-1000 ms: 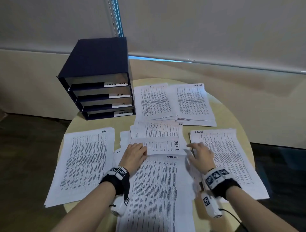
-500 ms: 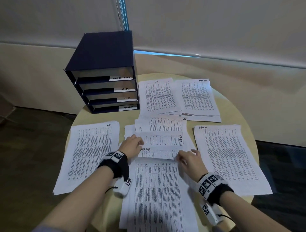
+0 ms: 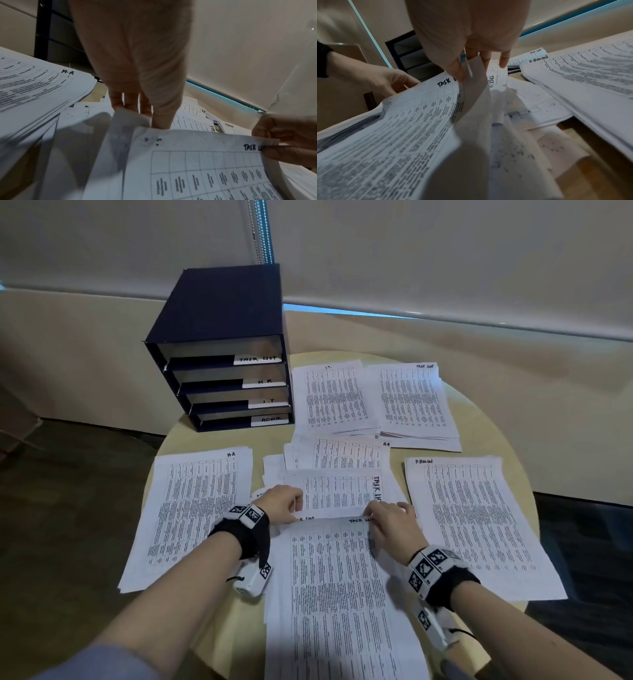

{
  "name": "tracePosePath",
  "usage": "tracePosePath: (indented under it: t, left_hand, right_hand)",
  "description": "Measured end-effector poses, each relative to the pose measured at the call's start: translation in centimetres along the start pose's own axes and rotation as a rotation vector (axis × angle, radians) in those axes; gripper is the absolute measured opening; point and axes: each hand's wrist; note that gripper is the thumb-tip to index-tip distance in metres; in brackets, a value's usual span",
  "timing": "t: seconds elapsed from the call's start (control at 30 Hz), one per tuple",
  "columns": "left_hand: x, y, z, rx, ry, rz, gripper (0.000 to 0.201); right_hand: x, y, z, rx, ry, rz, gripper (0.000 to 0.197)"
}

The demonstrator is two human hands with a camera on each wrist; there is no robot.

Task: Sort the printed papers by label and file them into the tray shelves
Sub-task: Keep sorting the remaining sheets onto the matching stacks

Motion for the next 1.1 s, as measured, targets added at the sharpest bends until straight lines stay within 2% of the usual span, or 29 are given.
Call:
tracePosePath:
  t: [0.27, 0.37, 0.47, 0.57, 0.67, 0.73, 0.8, 0.83, 0.9, 0.97, 1.03, 1.1]
  left_hand:
    - [0.3, 0.8, 0.0, 0.165, 0.034, 0.050, 0.012]
    - [0.1, 1.0, 0.2, 0.159, 0.015, 0.037, 0.012]
    - [-0.1, 0.8, 0.8, 0.140, -0.071, 0.042, 0.010]
    - [0.0, 1.2, 1.5, 0.045, -0.103, 0.103, 0.007]
    - [0.0, 1.3, 1.5, -0.010, -0.032, 0.215, 0.015]
    - [-0.2, 1.2, 1.2, 0.033, 0.067, 0.291, 0.022]
    - [-0.5, 1.0, 1.0, 0.107, 0.131, 0.302, 0.012]
    - [-0.6, 0.9, 0.9, 0.131, 0.140, 0.303, 0.004]
    - [-0.8, 0.5, 0.8, 0.151, 0.155, 0.302, 0.019]
    - [-0.8, 0.4, 0.8, 0.155, 0.175, 0.305, 0.025]
    - [-0.7, 0.2, 0.6, 0.172, 0.149, 0.291, 0.022]
    - [-0.4, 0.2, 0.4, 0.196, 0.092, 0.224, 0.014]
  right_hand:
    - [0.1, 0.5, -0.4, 0.051, 0.032, 0.016, 0.014]
    - [-0.2, 0.8, -0.6, 0.088, 0.050, 0.039, 0.012]
    - [-0.7, 0.9, -0.6, 0.147, 0.038, 0.030, 0.005]
    - [-0.7, 0.2, -0.6, 0.116, 0.067, 0.020, 0.004]
    - [-0.7, -0.1, -0.4, 0.053, 0.092, 0.009, 0.005]
    - [-0.7, 0.0, -0.2, 0.026, 0.107, 0.017, 0.008]
    - [-0.8, 0.2, 0.0, 0.020, 0.123, 0.027, 0.009]
    - [-0.9, 0.3, 0.1, 0.023, 0.125, 0.016, 0.008]
    - [-0.8, 0.5, 0.2, 0.039, 0.123, -0.020, 0.003]
    - [-0.8, 0.5, 0.4, 0.052, 0.105, -0.043, 0.014]
    - [-0.7, 0.6, 0.5, 0.045, 0.082, -0.050, 0.025]
    - [-0.6, 0.7, 0.6, 0.031, 0.088, -0.043, 0.019]
Point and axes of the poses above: each hand's wrist, its own z-axis away from the middle knuckle, its own y-axis out of the back of the hand, x = y × z, and after that the axes turned 15 degrees about x, right-handed
